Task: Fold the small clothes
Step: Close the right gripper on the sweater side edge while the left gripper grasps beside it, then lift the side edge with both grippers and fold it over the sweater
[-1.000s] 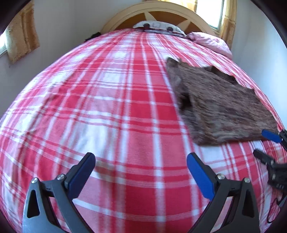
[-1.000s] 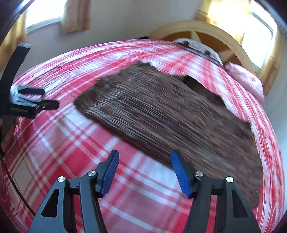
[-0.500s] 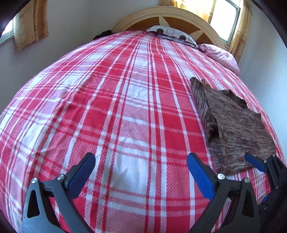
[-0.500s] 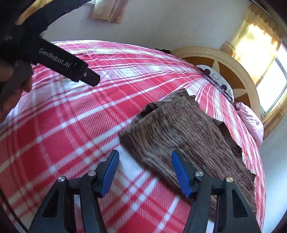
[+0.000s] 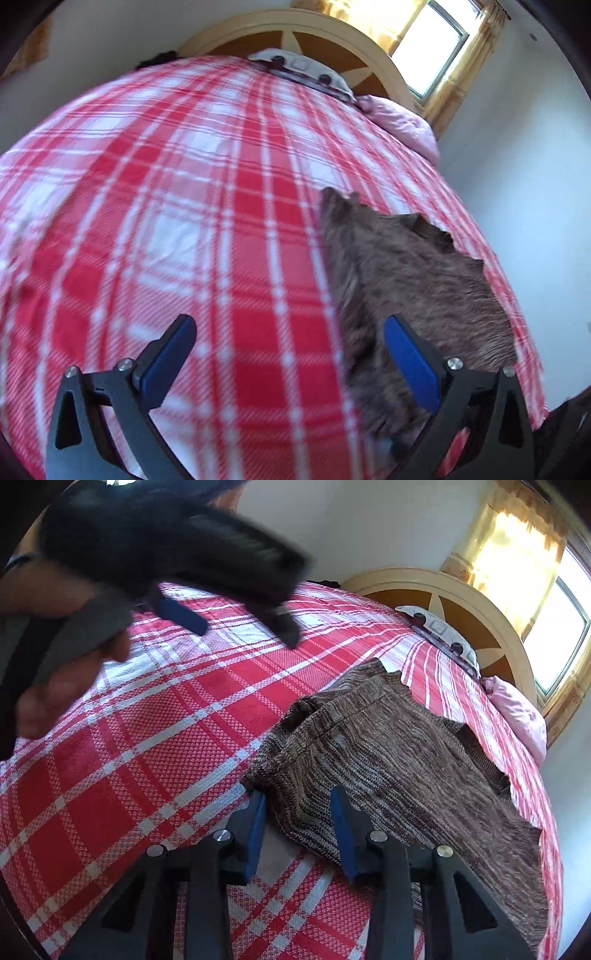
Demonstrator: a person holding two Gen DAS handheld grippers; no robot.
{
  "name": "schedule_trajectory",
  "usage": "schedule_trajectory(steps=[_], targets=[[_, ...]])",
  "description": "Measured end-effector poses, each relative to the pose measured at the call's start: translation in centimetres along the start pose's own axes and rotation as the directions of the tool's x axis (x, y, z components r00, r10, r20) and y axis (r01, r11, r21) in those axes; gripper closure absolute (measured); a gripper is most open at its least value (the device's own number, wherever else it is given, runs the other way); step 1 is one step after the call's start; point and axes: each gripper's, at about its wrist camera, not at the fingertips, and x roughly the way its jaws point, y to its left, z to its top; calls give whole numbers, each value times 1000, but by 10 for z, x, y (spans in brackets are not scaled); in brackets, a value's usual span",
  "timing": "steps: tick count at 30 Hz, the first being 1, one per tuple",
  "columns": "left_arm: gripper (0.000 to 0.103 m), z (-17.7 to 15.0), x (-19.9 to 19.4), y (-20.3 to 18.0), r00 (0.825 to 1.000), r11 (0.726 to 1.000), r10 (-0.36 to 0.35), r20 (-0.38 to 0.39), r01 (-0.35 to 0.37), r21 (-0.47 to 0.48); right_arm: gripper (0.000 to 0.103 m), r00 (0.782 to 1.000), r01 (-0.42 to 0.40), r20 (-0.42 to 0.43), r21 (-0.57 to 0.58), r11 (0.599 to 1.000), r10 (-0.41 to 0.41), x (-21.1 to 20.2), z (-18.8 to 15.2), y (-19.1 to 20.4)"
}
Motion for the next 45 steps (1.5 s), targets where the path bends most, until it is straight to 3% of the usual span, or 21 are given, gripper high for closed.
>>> schedule_trajectory(steps=[2,14,19,23,29,30,31,32,38,45], targets=[[0,9,11,-9,1000,1000,-26,-2,26,14,77,1000,-1,0,9,1000,1,1,-1,-1],[5,43,73,-41,995,994,-94,-44,97,55,78,1000,12,16,12,1000,-12,3,-5,1],[22,50,91,-47,995,993,-70,-71,76,86,79,1000,17,21,10,1000,-17,2,-7,4],[27,55,96,-44,995,993,-79,-57,84,87,83,1000,10,23,8,1000,-11,1,-7,5],[59,55,100,-45,989,988,-125,-82,132,84,86,1000,12,24,1,1000,-12,0,-7,10],[68,55,100,-46,987,986,-134,-83,141,87,87,1000,12,24,0,1000,-12,0,-7,9],[86,55,99,-46,986,984,-145,-83,153,89,90,1000,12,25,-2,1000,-12,0,-7,10],[92,55,98,-46,984,983,-158,-80,165,84,92,1000,12,24,-5,1000,-12,0,-7,11],[94,57,93,-39,980,980,-193,-48,195,39,95,1000,-12,29,14,1000,12,-3,-6,7],[95,58,84,-34,968,968,-251,-21,250,-30,96,992,-102,86,150,983,90,-16,-9,-29]])
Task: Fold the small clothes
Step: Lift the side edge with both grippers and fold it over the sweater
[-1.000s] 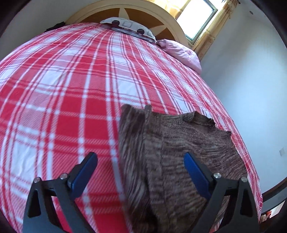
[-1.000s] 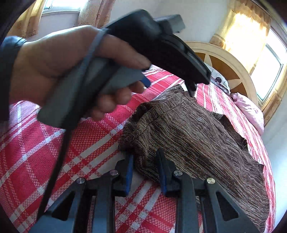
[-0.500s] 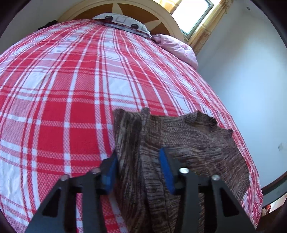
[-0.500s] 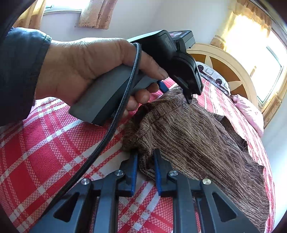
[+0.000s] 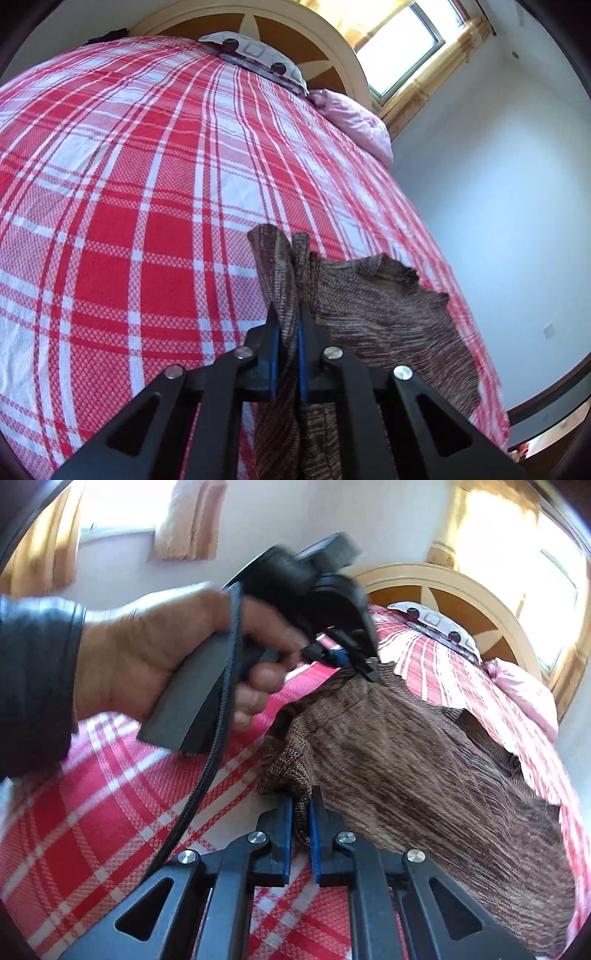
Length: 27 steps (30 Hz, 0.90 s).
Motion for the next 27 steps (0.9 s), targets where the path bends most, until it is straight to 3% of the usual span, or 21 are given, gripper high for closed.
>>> schedule_trajectory(steps=[4,13,27], targets=[[96,3,-7,-10,1000,1000,-21,22,21,0,96,998,-26,54,88,996,21,-20,3,-25],[96,16,-15,-49,992,995,-98,74,99,-9,96,987,-18,160,170,985,-9,-63,0,-70],[96,17,8,-117,987,991,-130,93,127,30,96,975,3,213,271,963,-63,-102,-27,-116]])
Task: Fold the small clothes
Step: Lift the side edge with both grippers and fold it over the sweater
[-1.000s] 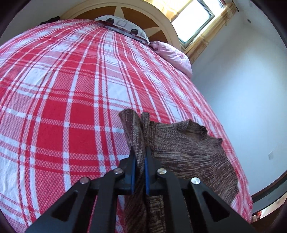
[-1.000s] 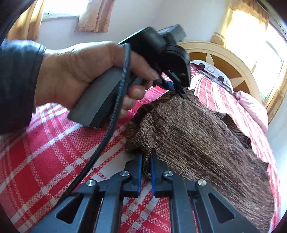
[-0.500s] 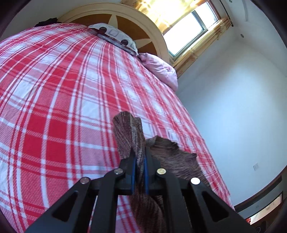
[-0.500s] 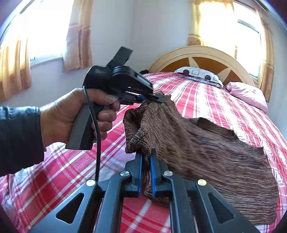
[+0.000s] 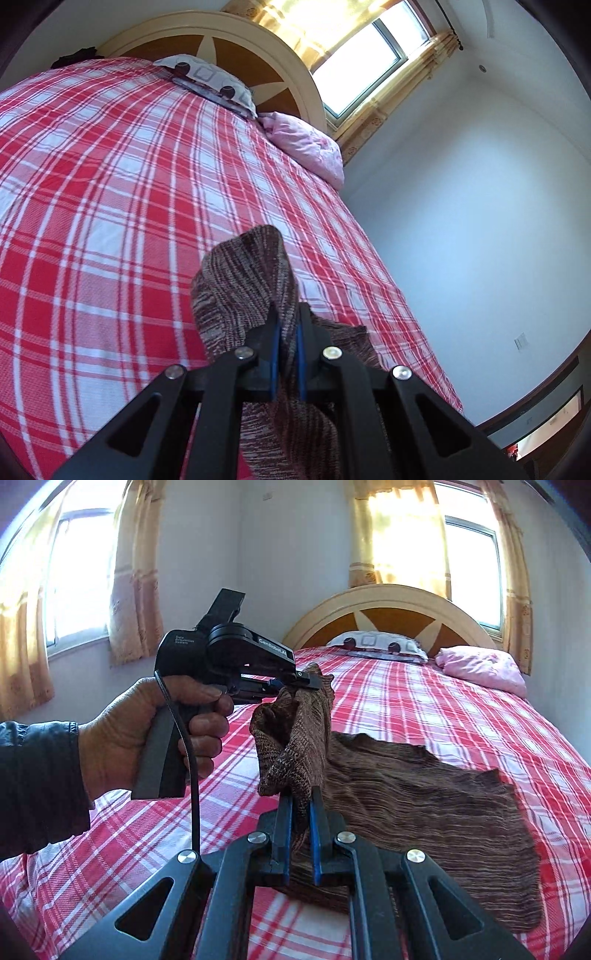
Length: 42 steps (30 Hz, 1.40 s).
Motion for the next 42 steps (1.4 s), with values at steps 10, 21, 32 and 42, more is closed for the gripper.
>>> schedule_trajectory(steps=[10,21,32,42], targets=[[96,-5,31,-50,1000,998,-16,-17,17,56,96,999,22,24,86,996,-25,-23,-9,-46],[96,-27,97,-95,993,994,-9,-116,21,103,96,998,51,-47,281,958,-39,-36,-37,-122],[96,-64,160,-143,972,981,0,-235,46,190,96,987,101,-158,410,906,-39,-49,-79,-163],[95,-75,187,-159,964,971,60,-261,4,238,96,981,122,-190,521,845,-24,-53,-96,-189]])
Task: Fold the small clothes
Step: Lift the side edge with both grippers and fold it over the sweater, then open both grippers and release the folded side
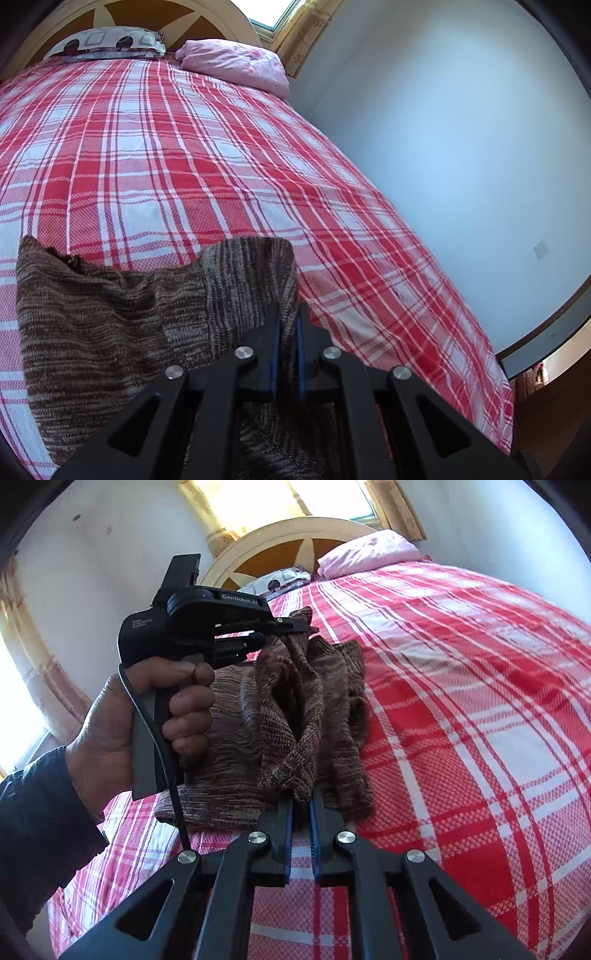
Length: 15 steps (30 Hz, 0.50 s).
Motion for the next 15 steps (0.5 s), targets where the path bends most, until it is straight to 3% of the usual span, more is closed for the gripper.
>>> schedule_trajectory(steps=[6,8,10,12,15], targets=[[90,4,-9,-6,997,998,56,51,-56,-8,96,999,-30,21,97,995,28,-2,3,-18],[74,4,-21,-11,994,996,83,71,-85,16,96,999,-47,23,126,991,45,-2,4,-23],[40,-2,-41,-15,986,990,117,120,-125,62,95,997,-68,34,156,985,63,-3,4,-29],[27,-16,-59,-16,977,982,142,159,-159,101,93,997,-59,51,168,984,51,-6,5,-33],[26,-46,-78,-12,971,968,174,161,-199,153,61,995,-33,96,196,980,14,-17,3,-38]])
